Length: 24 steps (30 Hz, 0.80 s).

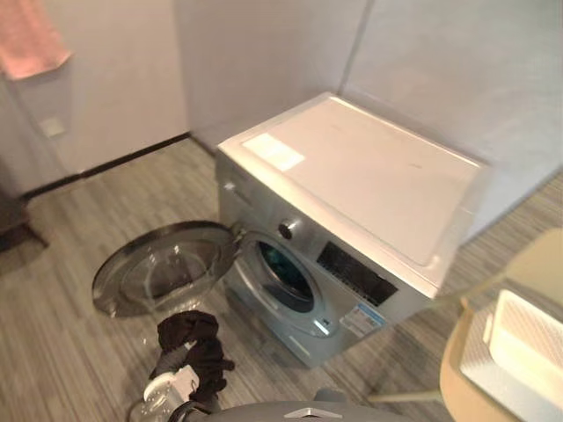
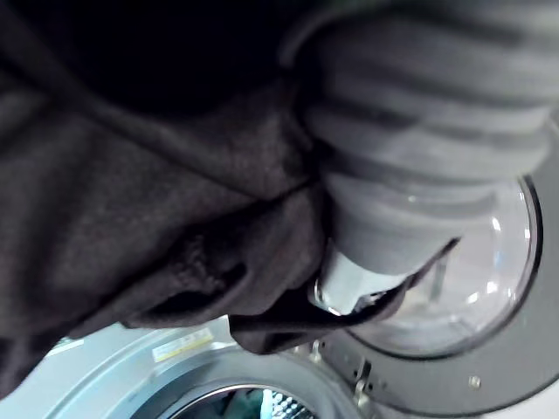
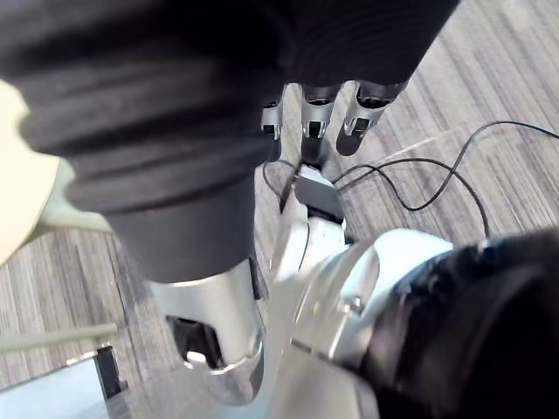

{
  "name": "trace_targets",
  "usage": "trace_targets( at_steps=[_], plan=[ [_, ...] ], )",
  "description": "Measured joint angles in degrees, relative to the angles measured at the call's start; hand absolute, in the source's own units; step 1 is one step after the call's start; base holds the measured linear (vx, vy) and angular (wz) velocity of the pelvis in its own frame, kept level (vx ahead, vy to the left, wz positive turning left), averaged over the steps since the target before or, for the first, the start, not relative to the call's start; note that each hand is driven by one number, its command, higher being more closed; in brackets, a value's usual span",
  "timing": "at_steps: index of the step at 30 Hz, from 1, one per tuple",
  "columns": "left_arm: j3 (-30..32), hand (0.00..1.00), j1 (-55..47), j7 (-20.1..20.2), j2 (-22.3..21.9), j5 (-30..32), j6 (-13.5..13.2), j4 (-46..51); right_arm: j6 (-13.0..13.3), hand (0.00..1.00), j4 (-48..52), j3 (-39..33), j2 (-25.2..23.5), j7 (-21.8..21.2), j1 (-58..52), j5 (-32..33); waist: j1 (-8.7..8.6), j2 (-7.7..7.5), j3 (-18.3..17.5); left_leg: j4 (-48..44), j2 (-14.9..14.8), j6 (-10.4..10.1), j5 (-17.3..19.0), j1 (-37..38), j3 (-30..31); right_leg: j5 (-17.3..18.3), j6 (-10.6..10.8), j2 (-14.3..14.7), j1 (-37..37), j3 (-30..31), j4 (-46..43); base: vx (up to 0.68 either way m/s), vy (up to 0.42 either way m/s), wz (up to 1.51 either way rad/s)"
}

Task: Pick up the laundry basket with both hands and put the clothes into the washing machine.

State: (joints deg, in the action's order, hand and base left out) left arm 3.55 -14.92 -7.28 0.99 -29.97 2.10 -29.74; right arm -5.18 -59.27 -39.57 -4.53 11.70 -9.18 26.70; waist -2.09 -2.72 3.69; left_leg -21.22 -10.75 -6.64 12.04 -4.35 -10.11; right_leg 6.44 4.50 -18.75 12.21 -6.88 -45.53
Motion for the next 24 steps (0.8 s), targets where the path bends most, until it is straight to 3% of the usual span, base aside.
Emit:
trace_targets(
  at_steps=[1,3,4,5,8,10,11,12,13,14,15,16,17,18,19,20,21,24],
  plan=[
    [-0.38,1.0,0.02,0.03,-0.12,0.08,0.01,0.04,0.0,0.0,0.67,0.17,0.04,-0.08,-0.25,-0.09,0.08,0.34,0.19,1.9,-0.21,0.01,0.01,3.14,-4.5,2.71,0.62,1.13,0.14,-7.98,0.65,0.07,0.039,-1.35],
    [-0.4,1.0,0.25,0.1,-0.78,0.04,0.09,-0.05,-0.03,0.0,2.29,0.58,0.67,-0.37,-0.01,-0.15,0.11,1.61,-0.12,3.24,-0.83,-0.37,0.59,4.8,-9.54,6.54,0.02,2.71,-0.62,-15.02,5.52,0.06,0.004,-1.6],
    [-0.35,1.0,1.36,0.24,-1.81,0.03,0.09,-0.03,0.05,0.0,2.75,1.1,1.09,-0.59,0.26,-0.24,-0.01,3.05,0.51,4.26,-1.76,-0.34,0.89,5.54,-12.88,6.99,0.2,4.07,-1.41,-17.29,10.29,0.04,0.003,-1.63],
    [-0.46,1.0,2.3,0.4,-2.78,0.03,0.29,-0.03,0.02,0.0,3.37,1.07,1.88,-0.67,0.58,-0.95,-0.48,4.37,1.4,6.91,-2.0,-0.38,-0.32,6.93,-14.99,4.77,-1.45,4.26,-1.19,-20.69,11.82,0.04,0.011,-1.23],
    [-2.21,1.0,3.91,1.55,-4.63,-0.1,0.59,-0.08,-0.2,0.0,3.78,1.07,2.26,-0.48,0.21,-2.41,-1.87,5.32,2.29,15.03,-0.21,-0.68,-4.97,11.45,-18.37,4.22,-2.36,4.95,-0.96,-21.05,13.57,0.08,-0.023,-0.47],
    [-2.24,1.0,4.15,2.01,-4.64,-0.09,1.12,-0.03,-0.03,0.0,4.6,1.04,2.39,-0.49,0.31,-2.29,-1.78,6.1,1.93,16.27,-0.47,-0.6,-6.19,12.9,-19.87,4.09,-2.61,6.66,-1.49,-19.34,15.32,0.06,-0.04,-0.39],
    [-1.91,1.0,4.16,1.97,-5.24,-0.11,1.19,-0.01,0.03,0.0,4.64,1.13,2.29,-0.43,0.49,-1.92,-1.56,5.7,2.07,13.68,-1.3,-0.49,-6.2,12.76,-20.5,4.88,-2.55,7.82,-2.51,-18.99,17.05,0.04,-0.062,-0.36],
    [-1.28,1.0,4.12,1.84,-5.22,-0.15,1.22,0.34,0.06,0.0,4.73,1.2,2.02,-0.42,0.56,-1.61,-1.22,4.31,2.2,8.25,-1.99,-0.26,-5.91,11.3,-20.72,7.75,-2.22,7.94,-4.3,-18.66,19.78,0.03,-0.131,-0.35],
    [-1.34,1.0,3.98,1.65,-5.27,-0.48,1.4,1.91,0.38,0.0,4.83,1.29,1.11,-0.36,0.73,-0.94,-0.81,3.89,3.3,-2.94,-5.18,0.99,-5.07,8.11,-19.79,8.99,-2.37,8.74,-7.18,-18.34,22.7,0.0,-0.151,-0.29],
    [-1.66,1.0,2.78,1.86,-5.31,-1.17,1.53,3.63,0.83,0.0,5.59,1.38,1.24,-0.31,0.33,0.18,-0.32,4.64,4.22,-14.88,-9.17,3.07,-6.28,4.42,-17.4,9.19,-2.67,10.21,-9.51,-17.65,23.88,-0.01,-0.131,-0.3],
    [-1.57,1.0,2.14,1.85,-5.3,-1.3,1.58,4.35,0.94,0.0,6.08,1.75,1.35,-0.26,0.04,0.36,0.03,5.02,4.47,-19.63,-10.43,5.07,-7.79,2.72,-15.12,9.42,-2.7,10.79,-10.47,-17.22,23.93,-0.03,-0.067,-0.45],
    [-1.37,1.0,1.06,1.81,-5.29,-1.34,1.59,5.24,1.0,0.0,6.74,3.87,1.92,-0.29,-0.84,0.39,0.94,4.98,4.92,-27.02,-11.41,6.79,-12.63,-0.91,-10.01,10.01,-3.09,11.38,-11.89,-15.46,24.05,0.03,0.014,-0.46],
    [-1.37,1.0,0.54,1.72,-5.23,-1.37,1.6,5.73,0.98,0.0,6.88,5.03,2.26,-0.27,-0.65,0.34,1.3,5.12,4.93,-30.08,-11.4,6.42,-15.11,-2.62,-7.59,10.16,-3.13,11.44,-12.36,-14.67,24.18,0.08,0.05,-0.59],
    [-1.54,1.0,-0.16,1.59,-5.2,-1.47,1.66,6.63,0.97,0.0,7.1,5.95,2.72,-0.17,-0.54,-0.11,1.61,5.27,4.91,-33.72,-10.67,5.35,-11.29,-5.95,-3.92,10.25,-2.99,11.09,-12.51,-13.45,24.33,0.13,0.097,-0.51],
    [-1.37,1.0,-0.27,1.42,-4.86,-1.66,1.65,6.81,0.88,0.0,6.95,6.29,3.13,0.04,0.07,-0.13,1.68,5.26,4.94,-32.12,-9.82,4.62,-7.59,-8.88,-2.23,10.05,-2.93,10.79,-12.15,-12.49,24.91,0.11,0.094,-0.52],
    [-1.39,1.0,-0.37,1.35,-4.81,-1.91,1.66,6.81,0.67,0.0,6.74,6.35,3.31,0.14,0.46,-0.11,1.93,5.2,4.98,-29.33,-9.62,4.29,-6.62,-9.47,-1.74,9.74,-2.76,10.6,-12.03,-12.05,25.36,0.18,0.153,-0.75],
    [-1.39,1.0,-0.94,1.16,-4.82,-2.44,1.77,6.87,0.15,0.0,7.31,7.75,3.64,0.54,0.64,-1.47,2.65,4.93,5.06,-18.22,-9.28,3.91,-5.83,-8.72,-0.01,9.01,-2.21,10.42,-11.98,-9.55,26.41,0.18,0.163,-0.72],
    [-1.32,1.0,-2.0,0.94,-4.84,-2.44,1.88,7.06,-0.05,0.0,8.38,9.74,4.08,0.98,0.9,-3.47,2.91,4.71,4.87,-1.8,-6.17,2.42,-6.83,-3.89,5.06,8.65,-0.38,9.29,-11.81,-6.32,26.32,0.21,0.24,-0.66]
  ],
)
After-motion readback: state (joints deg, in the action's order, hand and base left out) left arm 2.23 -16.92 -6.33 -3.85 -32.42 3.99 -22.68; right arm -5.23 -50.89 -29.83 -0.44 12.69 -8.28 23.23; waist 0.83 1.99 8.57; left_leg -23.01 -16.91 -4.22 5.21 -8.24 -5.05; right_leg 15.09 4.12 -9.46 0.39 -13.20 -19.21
